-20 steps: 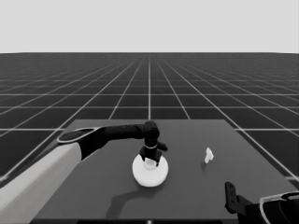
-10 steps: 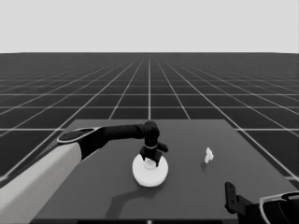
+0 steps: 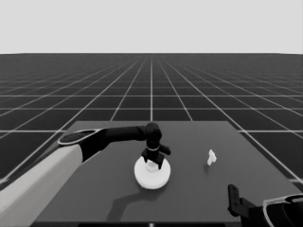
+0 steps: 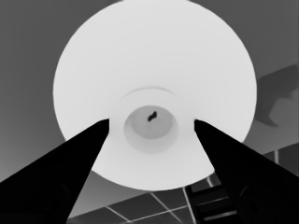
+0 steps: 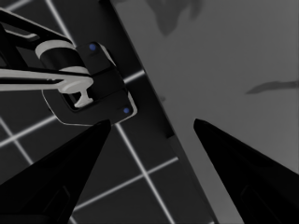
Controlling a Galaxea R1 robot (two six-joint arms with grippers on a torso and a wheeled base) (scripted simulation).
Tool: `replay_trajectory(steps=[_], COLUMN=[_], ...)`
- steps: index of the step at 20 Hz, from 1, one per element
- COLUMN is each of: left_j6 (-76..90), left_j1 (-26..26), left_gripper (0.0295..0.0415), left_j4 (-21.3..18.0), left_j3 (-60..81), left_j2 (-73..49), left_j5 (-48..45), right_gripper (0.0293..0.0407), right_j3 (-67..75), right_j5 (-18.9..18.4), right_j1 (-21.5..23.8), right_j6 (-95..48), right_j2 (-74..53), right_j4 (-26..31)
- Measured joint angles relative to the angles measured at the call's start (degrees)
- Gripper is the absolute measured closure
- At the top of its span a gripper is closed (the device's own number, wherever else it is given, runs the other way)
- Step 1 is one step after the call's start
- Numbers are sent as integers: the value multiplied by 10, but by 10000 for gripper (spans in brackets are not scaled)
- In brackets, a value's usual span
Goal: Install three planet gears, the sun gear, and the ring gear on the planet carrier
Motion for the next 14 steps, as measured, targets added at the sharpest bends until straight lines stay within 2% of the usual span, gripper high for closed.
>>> replay_trajectory(steps=[3, 4, 5, 7, 13, 14], left_j6=[0, -153, -235, -299, -327, -51], left_j1=[0, -56, -111, -161, -183, -201], left_gripper=[326, 324, 325, 326, 326, 301], left_j4=[0, -66, -111, -153, -174, -87], left_j3=[0, 49, 62, 55, 45, 298], left_j2=[0, -14, -17, -14, -10, -162], left_j5=[0, 22, 27, 32, 36, -172], right_gripper=[315, 315, 315, 315, 315, 306], right_j3=[0, 0, 0, 0, 0, -120], right_j5=[0, 0, 0, 0, 0, -80], right_j1=[0, 0, 0, 0, 0, 200], right_j6=[0, 0, 0, 0, 0, 146], right_j2=[0, 0, 0, 0, 0, 52], right_j4=[0, 0, 0, 0, 0, 281])
